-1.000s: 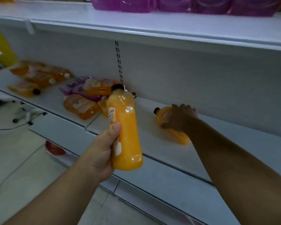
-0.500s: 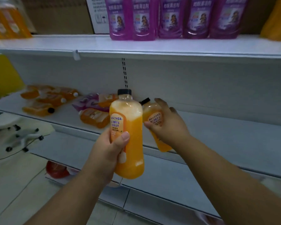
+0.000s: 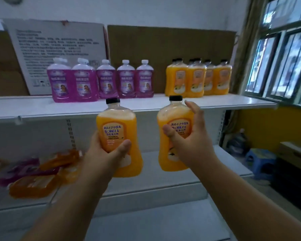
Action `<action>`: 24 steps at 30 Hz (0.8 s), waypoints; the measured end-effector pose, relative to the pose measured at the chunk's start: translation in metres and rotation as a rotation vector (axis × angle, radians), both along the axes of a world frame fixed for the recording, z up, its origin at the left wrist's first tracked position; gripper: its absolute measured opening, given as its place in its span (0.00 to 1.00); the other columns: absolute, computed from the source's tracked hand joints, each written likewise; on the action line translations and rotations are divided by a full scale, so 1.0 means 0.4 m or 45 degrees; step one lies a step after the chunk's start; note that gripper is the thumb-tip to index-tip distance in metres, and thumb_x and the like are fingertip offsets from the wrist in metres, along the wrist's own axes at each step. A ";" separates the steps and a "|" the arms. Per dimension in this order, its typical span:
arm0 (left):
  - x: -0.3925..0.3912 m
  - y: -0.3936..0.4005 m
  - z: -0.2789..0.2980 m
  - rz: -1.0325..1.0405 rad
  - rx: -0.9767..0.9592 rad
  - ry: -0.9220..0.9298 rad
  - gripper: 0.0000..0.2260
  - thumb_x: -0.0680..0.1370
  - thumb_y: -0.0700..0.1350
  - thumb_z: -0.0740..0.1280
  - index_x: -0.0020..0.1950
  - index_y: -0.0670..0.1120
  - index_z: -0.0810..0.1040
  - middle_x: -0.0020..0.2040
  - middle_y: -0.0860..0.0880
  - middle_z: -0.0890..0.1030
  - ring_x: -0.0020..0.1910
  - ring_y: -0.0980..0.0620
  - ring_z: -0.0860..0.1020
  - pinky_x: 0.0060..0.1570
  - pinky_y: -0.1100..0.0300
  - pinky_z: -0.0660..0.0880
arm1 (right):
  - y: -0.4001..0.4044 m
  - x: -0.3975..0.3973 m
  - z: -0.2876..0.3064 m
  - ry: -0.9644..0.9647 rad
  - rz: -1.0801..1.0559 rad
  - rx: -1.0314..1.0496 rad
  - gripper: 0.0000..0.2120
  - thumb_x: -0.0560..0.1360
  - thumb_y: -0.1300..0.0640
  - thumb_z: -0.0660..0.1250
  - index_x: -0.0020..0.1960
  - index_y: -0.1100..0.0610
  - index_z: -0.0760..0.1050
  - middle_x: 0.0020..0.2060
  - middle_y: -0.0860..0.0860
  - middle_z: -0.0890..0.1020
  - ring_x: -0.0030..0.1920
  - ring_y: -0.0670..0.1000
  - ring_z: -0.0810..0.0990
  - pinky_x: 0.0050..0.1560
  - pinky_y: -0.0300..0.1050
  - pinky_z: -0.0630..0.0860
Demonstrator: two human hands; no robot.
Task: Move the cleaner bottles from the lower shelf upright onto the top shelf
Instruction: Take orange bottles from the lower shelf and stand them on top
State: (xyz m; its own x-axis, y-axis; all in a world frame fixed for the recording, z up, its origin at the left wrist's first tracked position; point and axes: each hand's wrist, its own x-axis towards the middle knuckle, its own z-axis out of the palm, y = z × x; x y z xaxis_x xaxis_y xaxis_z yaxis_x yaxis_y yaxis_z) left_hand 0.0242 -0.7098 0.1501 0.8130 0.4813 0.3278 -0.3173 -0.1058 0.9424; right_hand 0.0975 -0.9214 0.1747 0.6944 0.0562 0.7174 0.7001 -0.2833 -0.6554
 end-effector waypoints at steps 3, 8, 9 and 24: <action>0.096 -0.094 0.055 -0.012 0.039 -0.056 0.38 0.54 0.66 0.81 0.61 0.58 0.74 0.52 0.53 0.83 0.51 0.50 0.82 0.53 0.41 0.79 | -0.107 0.026 0.054 -0.074 -0.075 0.003 0.34 0.65 0.27 0.66 0.65 0.23 0.52 0.50 0.19 0.66 0.47 0.34 0.75 0.40 0.38 0.72; 0.265 -0.271 0.135 0.022 0.203 -0.141 0.37 0.49 0.76 0.74 0.53 0.62 0.74 0.46 0.60 0.83 0.44 0.57 0.83 0.38 0.58 0.79 | -0.280 0.128 0.128 -0.177 -0.093 0.059 0.33 0.65 0.28 0.67 0.64 0.24 0.54 0.50 0.24 0.68 0.49 0.26 0.73 0.31 0.28 0.73; 0.298 -0.310 0.155 0.027 0.239 -0.158 0.35 0.50 0.76 0.72 0.52 0.63 0.73 0.46 0.60 0.82 0.44 0.57 0.82 0.37 0.61 0.77 | -0.314 0.152 0.145 -0.192 -0.086 0.064 0.33 0.65 0.28 0.67 0.64 0.25 0.54 0.51 0.23 0.68 0.50 0.27 0.73 0.32 0.26 0.73; 0.785 -0.701 0.363 0.146 0.512 0.090 0.32 0.58 0.64 0.80 0.54 0.55 0.72 0.44 0.56 0.79 0.44 0.52 0.80 0.30 0.59 0.73 | -0.666 0.586 0.297 -0.224 -0.139 0.041 0.37 0.64 0.30 0.68 0.68 0.33 0.56 0.52 0.40 0.72 0.45 0.44 0.80 0.35 0.38 0.78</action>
